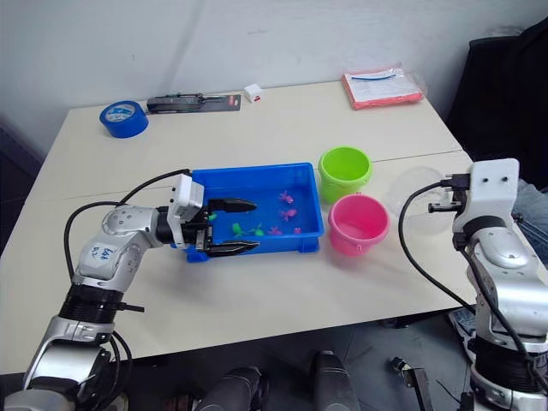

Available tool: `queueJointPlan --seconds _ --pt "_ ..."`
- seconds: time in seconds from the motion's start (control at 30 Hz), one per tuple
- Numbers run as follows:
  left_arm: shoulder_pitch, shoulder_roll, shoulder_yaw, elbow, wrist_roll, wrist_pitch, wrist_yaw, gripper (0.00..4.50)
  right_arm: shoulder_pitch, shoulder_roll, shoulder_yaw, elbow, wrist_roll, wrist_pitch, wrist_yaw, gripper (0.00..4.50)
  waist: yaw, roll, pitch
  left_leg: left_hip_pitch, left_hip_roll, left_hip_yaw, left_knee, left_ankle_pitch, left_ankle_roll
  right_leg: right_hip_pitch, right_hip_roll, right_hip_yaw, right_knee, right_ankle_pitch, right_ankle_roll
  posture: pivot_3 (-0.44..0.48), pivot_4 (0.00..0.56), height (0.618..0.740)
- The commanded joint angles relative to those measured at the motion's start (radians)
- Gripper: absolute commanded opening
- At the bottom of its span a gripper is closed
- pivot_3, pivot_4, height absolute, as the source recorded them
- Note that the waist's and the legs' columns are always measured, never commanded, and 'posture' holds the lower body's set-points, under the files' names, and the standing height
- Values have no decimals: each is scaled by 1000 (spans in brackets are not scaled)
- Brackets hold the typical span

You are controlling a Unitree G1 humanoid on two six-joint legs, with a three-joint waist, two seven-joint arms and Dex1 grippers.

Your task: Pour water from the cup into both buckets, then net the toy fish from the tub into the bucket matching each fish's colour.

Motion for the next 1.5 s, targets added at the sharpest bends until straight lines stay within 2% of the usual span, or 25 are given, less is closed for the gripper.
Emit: queueJointPlan --seconds 0.03,0.33,0.7,1.5 --pt "6 -2 18 -17 4 -25 8 4500 -14 -77 43 -43 -64 -66 40 693 0 0 0 0 0 0 0 0 0 0 0 0 0 0 0 0 150 740" --pt "11 -9 14 -13 10 -44 19 4500 -35 -140 123 -32 -161 -148 90 693 1 0 0 0 0 0 0 0 0 0 0 0 0 0 0 0 150 740" --pt "12 -9 11 -4 21 -62 16 4500 -31 -150 181 -9 -280 -258 106 693 1 0 0 0 0 0 0 0 0 0 0 0 0 0 0 0 150 740" --pt "24 -7 15 2 32 -81 12 4500 -21 -141 195 39 -421 -447 143 693 1 0 0 0 0 0 1 0 0 0 0 -1 0 0 0 0 150 740"
